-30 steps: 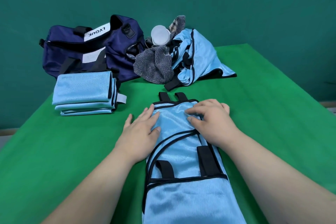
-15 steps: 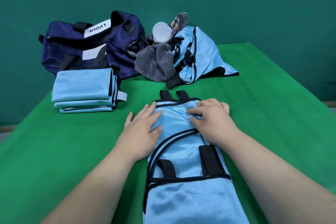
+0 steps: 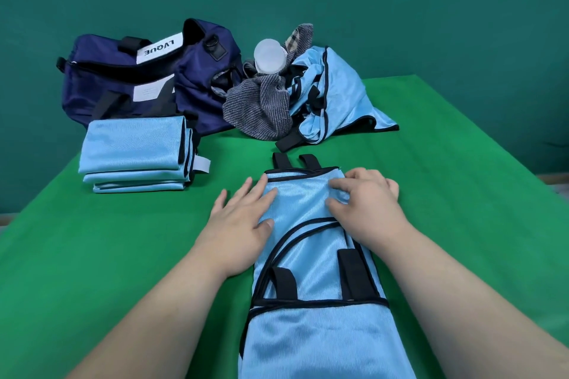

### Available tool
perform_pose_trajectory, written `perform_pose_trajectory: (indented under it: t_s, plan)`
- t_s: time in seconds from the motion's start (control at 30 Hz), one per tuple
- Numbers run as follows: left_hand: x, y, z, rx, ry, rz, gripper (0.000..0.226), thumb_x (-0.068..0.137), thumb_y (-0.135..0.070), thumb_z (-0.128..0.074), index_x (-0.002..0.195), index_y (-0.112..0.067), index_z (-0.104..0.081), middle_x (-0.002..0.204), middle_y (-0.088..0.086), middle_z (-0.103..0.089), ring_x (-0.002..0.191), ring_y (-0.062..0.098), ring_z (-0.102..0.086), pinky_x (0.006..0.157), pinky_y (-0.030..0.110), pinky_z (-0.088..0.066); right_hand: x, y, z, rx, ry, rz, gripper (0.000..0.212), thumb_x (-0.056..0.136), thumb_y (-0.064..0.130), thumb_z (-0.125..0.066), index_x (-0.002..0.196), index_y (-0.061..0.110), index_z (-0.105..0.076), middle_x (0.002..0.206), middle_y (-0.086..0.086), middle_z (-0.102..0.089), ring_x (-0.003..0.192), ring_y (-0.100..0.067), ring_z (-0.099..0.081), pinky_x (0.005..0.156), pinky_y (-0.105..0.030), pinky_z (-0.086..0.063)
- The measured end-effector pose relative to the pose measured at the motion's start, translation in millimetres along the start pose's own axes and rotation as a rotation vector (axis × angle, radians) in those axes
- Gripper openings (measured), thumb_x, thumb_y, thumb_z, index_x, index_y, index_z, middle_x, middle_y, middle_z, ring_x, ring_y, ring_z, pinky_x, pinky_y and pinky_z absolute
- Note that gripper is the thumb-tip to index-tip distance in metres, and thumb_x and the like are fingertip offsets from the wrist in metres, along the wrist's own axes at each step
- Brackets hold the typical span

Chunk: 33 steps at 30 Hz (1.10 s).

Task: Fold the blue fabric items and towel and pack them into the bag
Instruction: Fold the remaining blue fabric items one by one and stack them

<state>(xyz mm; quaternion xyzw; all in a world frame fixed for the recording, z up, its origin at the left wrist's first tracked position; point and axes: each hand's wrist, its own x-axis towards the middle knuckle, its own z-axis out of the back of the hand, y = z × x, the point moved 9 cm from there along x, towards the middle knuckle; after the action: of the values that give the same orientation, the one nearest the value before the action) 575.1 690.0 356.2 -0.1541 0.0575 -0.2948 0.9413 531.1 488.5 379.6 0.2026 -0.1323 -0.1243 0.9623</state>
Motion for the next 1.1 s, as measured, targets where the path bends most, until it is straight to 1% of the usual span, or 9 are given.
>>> perform_pose_trajectory:
  t_s: [0.2,0.33,0.43,0.53,0.63,0.77,0.9,1.0,1.1]
  plan:
    - [1.9,1.9,-3.9,0.081,0.026,0.025,0.060,0.104,-0.036,-0.028,0.158,-0.034,-0.002,0.160,-0.021,0.018,0.149,0.003,0.017,0.122,0.040,0.012,-3.2,-4.9,-1.1,-0.087,0.013,-0.017,0.041,0.096,0.043,-0.050,0.135,0.034,-0.056,0.153,0.006,-0.036,0.142,-0.016,-0.022,0.112,-0.044,-0.012]
    - [3.4,1.5,-5.4,0.114,0.039,0.033,0.061,0.103,-0.035,-0.023,0.158,-0.032,0.003,0.160,-0.017,0.021,0.149,0.006,0.018,0.123,0.042,0.010,-2.7,-5.5,-7.7,-0.100,0.091,0.013,0.042,0.103,0.043,-0.038,0.143,0.034,-0.047,0.161,0.010,-0.027,0.151,-0.015,-0.013,0.117,-0.049,-0.008]
    - [4.8,3.2,-5.6,0.121,0.031,0.030,0.060,0.103,-0.037,-0.023,0.158,-0.033,0.002,0.161,-0.015,0.020,0.150,0.007,0.016,0.123,0.042,0.009,-2.6,-5.8,-8.3,-0.019,0.111,0.026,0.043,0.104,0.040,-0.039,0.146,0.034,-0.045,0.164,0.010,-0.020,0.152,-0.013,-0.011,0.122,-0.049,-0.008]
    - [0.1,4.2,0.6,0.018,-0.021,0.014,0.055,0.105,-0.041,-0.026,0.157,-0.036,-0.009,0.163,-0.013,0.014,0.151,0.006,0.009,0.123,0.037,0.007,-10.3,-12.6,3.2,0.179,0.034,-0.008,0.039,0.103,0.036,-0.046,0.140,0.029,-0.056,0.159,0.005,-0.035,0.146,-0.015,-0.030,0.120,-0.040,-0.022]
    - [-16.1,10.1,9.4,-0.260,-0.098,0.044,0.051,0.102,-0.049,-0.035,0.152,-0.039,-0.031,0.163,-0.018,-0.005,0.151,0.008,-0.006,0.124,0.035,-0.004,-30.6,-21.4,14.7,0.303,-0.009,-0.049,0.033,0.100,0.032,-0.053,0.129,0.023,-0.065,0.137,0.009,-0.057,0.127,-0.010,-0.050,0.104,-0.022,-0.034]
    - [-65.1,7.0,8.0,-0.395,-0.120,0.066,0.073,0.082,-0.076,-0.026,0.144,-0.041,-0.044,0.155,-0.024,-0.026,0.146,0.005,-0.022,0.122,0.037,-0.016,-78.0,-22.9,27.5,0.467,-0.013,-0.060,0.023,0.093,0.027,-0.064,0.115,0.031,-0.071,0.117,0.022,-0.063,0.114,0.001,-0.055,0.097,-0.020,-0.040]
    - [-122.7,-9.7,3.0,-0.419,-0.133,0.051,0.094,0.072,-0.095,-0.010,0.145,-0.043,-0.038,0.149,-0.028,-0.034,0.141,-0.002,-0.027,0.122,0.034,-0.020,-126.7,-15.9,32.5,0.598,0.015,-0.030,0.025,0.091,0.025,-0.069,0.105,0.045,-0.067,0.115,0.023,-0.064,0.114,0.005,-0.055,0.101,-0.023,-0.042]
    - [-153.3,-28.5,4.3,-0.404,-0.166,-0.006,0.072,0.080,-0.089,-0.014,0.138,-0.053,-0.034,0.139,-0.040,-0.032,0.135,-0.015,-0.027,0.120,0.031,-0.022,-155.0,-11.5,38.7,0.575,-0.008,-0.003,0.030,0.089,0.023,-0.071,0.110,0.044,-0.066,0.117,0.025,-0.062,0.116,0.007,-0.052,0.103,-0.021,-0.039]
    - [-176.6,-45.9,1.5,-0.301,-0.148,-0.046,0.057,0.086,-0.081,-0.012,0.136,-0.058,-0.024,0.133,-0.048,-0.014,0.121,-0.037,-0.001,0.116,0.014,-0.003,-177.5,-4.8,47.3,0.481,-0.056,0.054,0.033,0.087,0.028,-0.071,0.116,0.041,-0.065,0.117,0.028,-0.058,0.116,0.009,-0.048,0.104,-0.017,-0.036]
